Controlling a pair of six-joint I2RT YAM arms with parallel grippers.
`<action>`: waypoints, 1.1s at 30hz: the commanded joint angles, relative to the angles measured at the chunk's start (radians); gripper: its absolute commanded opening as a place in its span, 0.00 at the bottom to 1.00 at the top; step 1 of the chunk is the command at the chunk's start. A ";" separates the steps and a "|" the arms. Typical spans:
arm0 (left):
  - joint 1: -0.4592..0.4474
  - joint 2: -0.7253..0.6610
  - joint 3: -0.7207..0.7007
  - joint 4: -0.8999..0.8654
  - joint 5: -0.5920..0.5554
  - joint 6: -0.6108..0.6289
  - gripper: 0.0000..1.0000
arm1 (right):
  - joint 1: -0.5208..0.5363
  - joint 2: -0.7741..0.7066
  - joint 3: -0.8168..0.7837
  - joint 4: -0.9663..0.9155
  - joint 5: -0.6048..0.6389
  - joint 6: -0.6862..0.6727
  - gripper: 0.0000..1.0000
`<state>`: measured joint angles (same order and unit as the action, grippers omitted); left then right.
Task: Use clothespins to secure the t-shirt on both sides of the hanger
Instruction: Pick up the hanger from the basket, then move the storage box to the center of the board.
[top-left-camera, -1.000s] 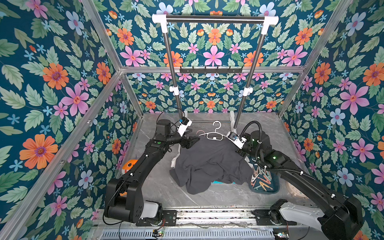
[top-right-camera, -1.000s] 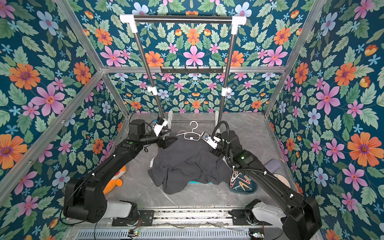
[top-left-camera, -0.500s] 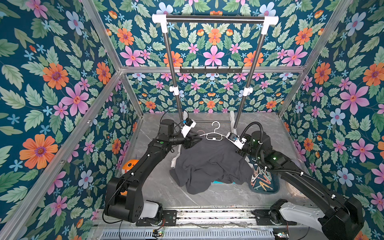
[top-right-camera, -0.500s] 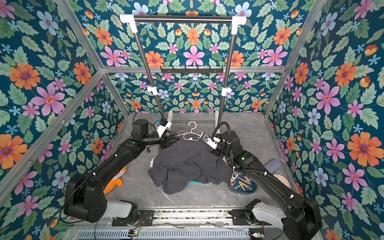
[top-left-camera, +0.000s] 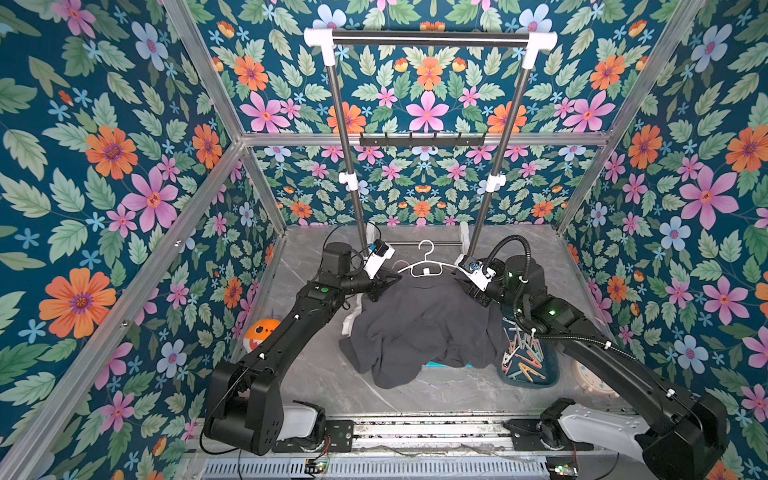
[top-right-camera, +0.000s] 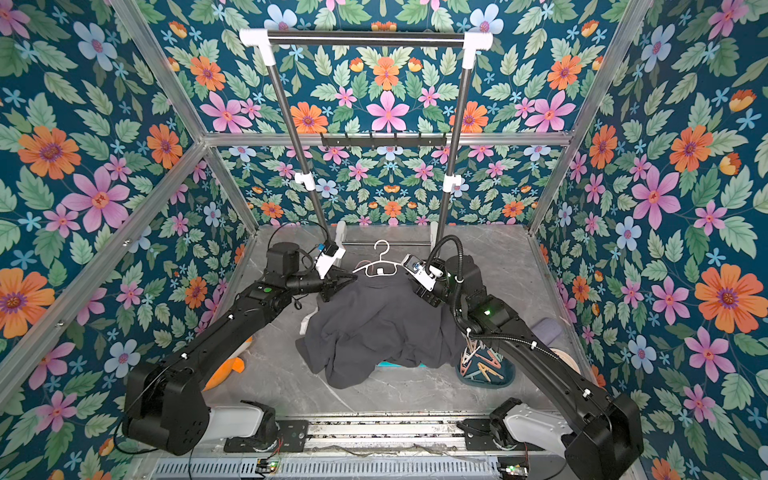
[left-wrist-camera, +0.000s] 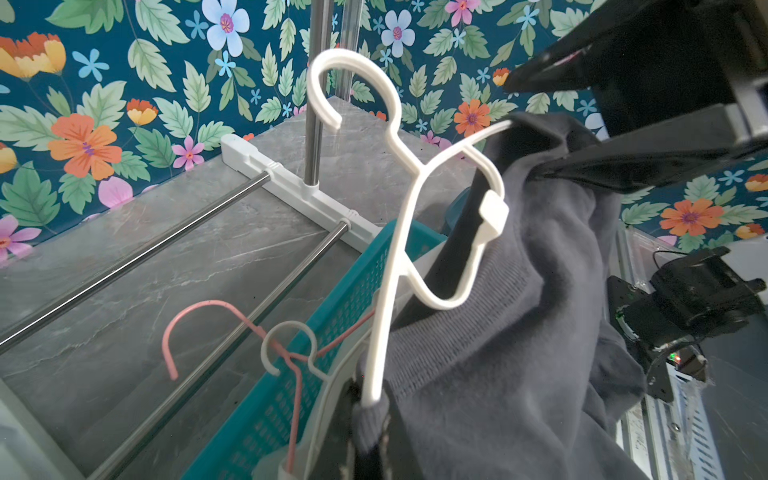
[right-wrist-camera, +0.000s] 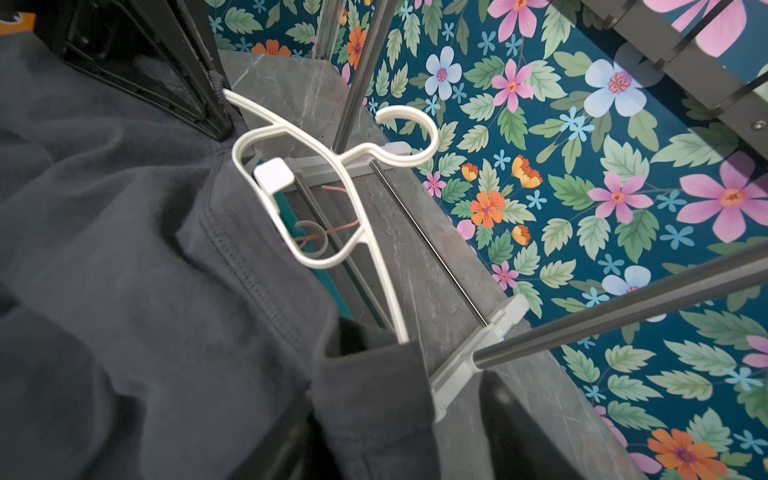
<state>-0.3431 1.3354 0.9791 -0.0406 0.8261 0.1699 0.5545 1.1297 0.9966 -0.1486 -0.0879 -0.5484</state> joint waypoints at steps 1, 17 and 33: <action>-0.007 -0.018 -0.008 0.073 -0.090 -0.024 0.00 | 0.002 -0.022 0.047 -0.162 -0.072 0.118 0.72; -0.114 -0.155 -0.066 0.025 -0.431 0.063 0.00 | -0.085 -0.176 0.119 -0.519 0.084 0.757 0.79; -0.223 -0.271 -0.117 -0.013 -0.659 0.079 0.00 | -0.403 -0.196 -0.037 -0.719 0.013 1.002 0.77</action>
<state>-0.5510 1.0737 0.8532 -0.0616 0.2329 0.2195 0.1791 0.9306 0.9836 -0.8360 -0.0574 0.3878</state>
